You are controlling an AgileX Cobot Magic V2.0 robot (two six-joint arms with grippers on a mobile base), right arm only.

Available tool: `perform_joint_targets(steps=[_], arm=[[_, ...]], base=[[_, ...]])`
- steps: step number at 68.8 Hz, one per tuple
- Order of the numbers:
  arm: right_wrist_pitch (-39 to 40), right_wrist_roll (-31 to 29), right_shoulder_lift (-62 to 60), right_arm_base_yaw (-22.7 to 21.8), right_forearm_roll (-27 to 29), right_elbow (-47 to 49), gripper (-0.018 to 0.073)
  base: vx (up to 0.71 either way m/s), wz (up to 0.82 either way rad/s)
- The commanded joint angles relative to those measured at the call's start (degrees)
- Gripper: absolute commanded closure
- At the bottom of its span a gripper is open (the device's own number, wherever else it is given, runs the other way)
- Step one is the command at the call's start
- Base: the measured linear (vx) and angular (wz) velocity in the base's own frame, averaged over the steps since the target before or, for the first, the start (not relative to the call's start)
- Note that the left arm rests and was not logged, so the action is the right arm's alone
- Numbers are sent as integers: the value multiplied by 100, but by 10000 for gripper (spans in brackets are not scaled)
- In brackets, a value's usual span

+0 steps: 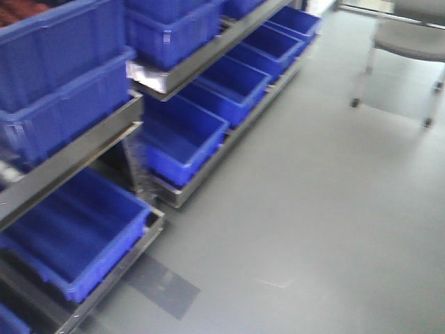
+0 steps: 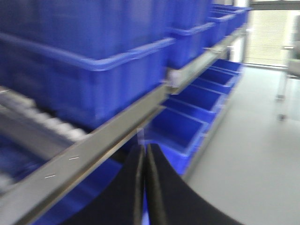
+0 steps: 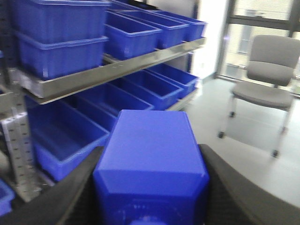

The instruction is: Pour parts from conveyor to right shelf

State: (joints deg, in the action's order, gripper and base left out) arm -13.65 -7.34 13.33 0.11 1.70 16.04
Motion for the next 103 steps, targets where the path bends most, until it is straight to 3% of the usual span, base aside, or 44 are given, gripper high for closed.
perform_joint_targets(steps=[1, 61, 103], arm=[[484, -40, 52, -20, -10, 159, 565], [484, -40, 52, -20, -10, 159, 565], [484, -40, 52, -20, -10, 159, 565]], base=[[19, 74], [16, 80], [10, 29]])
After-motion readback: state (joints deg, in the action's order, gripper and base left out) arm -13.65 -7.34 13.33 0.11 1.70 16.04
